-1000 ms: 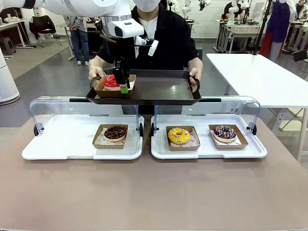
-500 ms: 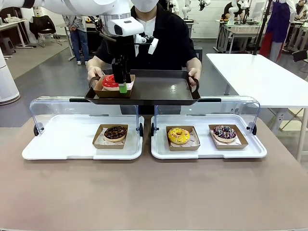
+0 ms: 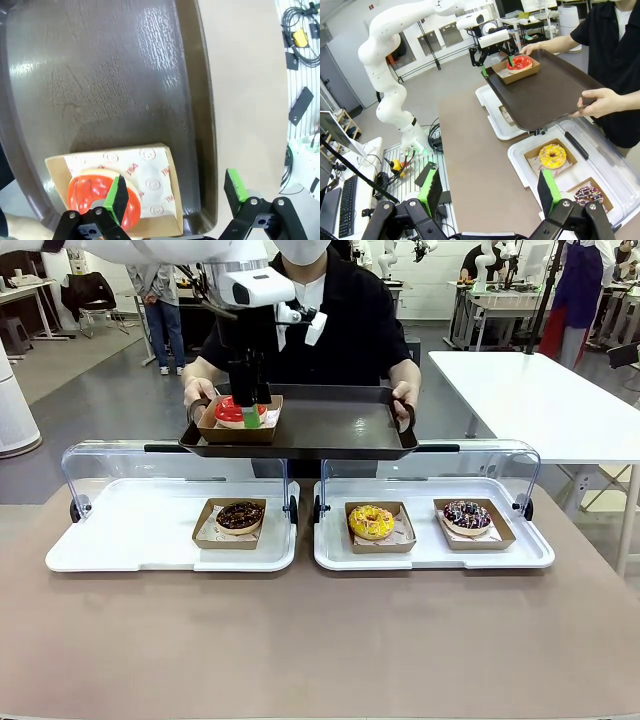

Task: Provide the desired donut to the person.
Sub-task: Place the picked Paper togo box onto the Handle tray extended by the person.

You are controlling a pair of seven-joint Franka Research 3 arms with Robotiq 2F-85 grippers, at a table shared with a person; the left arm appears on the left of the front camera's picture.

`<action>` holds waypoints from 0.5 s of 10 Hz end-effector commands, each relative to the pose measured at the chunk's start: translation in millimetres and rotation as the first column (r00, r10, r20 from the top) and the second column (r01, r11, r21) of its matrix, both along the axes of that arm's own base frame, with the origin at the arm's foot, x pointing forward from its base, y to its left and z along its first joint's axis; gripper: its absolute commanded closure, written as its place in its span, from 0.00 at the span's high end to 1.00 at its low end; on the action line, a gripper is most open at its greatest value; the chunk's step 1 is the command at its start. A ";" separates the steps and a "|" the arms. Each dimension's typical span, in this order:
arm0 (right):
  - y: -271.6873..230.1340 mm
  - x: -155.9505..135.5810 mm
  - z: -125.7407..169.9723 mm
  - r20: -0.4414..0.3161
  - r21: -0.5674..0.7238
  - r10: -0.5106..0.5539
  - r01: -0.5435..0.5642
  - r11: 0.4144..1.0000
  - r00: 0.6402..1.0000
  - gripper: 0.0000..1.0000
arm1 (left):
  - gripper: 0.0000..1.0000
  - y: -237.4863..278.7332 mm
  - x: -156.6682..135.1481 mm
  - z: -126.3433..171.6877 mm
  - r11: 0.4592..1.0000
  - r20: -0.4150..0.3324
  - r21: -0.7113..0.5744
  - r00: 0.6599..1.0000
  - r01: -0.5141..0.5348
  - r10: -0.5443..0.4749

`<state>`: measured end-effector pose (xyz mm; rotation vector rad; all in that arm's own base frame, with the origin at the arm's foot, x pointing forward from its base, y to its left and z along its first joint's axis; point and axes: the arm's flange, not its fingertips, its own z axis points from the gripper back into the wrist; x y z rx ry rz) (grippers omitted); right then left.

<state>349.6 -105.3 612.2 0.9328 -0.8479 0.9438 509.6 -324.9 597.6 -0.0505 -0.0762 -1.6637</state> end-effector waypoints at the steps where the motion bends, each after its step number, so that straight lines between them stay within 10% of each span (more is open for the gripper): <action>1: 0.2 1.7 0.9 0.017 0.017 0.008 -0.008 1.000 1.000 1.00 | 1.00 44.4 -25.4 34.9 0.996 0.021 -0.077 0.999 0.045 -0.044; 5: 0.2 1.7 0.9 0.017 0.017 0.008 -0.008 1.000 1.000 1.00 | 1.00 182.2 -50.8 74.2 0.910 0.025 -0.407 0.995 -0.082 0.101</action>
